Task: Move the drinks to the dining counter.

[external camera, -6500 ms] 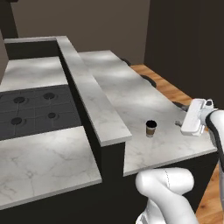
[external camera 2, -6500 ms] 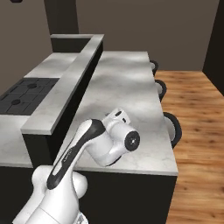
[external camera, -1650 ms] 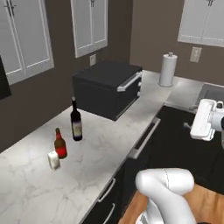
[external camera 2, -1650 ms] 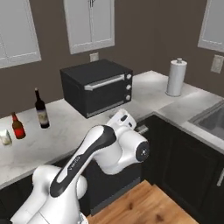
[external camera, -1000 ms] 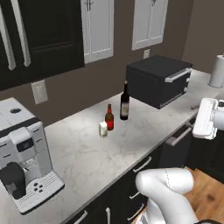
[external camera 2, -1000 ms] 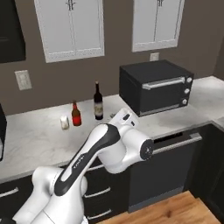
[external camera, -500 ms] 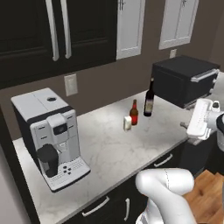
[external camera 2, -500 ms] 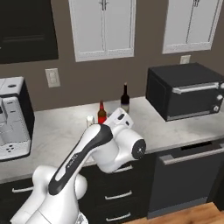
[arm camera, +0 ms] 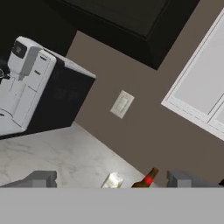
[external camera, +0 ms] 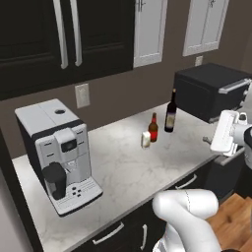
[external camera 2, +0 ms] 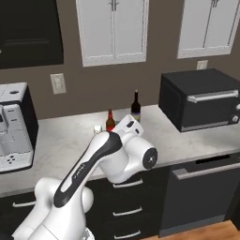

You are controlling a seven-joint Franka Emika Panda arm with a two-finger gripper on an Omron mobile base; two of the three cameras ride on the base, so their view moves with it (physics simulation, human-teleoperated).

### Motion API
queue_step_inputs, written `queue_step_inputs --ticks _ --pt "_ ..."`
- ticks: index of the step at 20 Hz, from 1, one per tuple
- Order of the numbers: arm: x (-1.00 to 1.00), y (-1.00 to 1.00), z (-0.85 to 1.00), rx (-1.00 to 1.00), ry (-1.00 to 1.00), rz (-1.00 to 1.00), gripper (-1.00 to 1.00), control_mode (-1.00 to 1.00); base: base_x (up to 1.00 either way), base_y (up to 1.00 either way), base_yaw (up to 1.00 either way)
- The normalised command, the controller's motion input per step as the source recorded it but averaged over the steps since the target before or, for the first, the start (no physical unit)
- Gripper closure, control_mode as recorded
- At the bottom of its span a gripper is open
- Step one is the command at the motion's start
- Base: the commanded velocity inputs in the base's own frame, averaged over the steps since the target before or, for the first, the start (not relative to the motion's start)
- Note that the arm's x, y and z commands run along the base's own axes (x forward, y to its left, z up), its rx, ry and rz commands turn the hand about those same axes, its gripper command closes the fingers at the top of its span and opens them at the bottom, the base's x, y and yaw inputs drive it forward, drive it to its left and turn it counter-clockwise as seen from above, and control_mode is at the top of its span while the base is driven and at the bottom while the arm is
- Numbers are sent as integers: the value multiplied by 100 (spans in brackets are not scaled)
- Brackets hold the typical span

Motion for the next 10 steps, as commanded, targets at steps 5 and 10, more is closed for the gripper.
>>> queue_step_inputs --ticks 5,10 --pt "0 0 0 0 0 0 -100 100 88 -2 5" --pt "0 0 0 0 0 0 -100 100 100 -8 10"
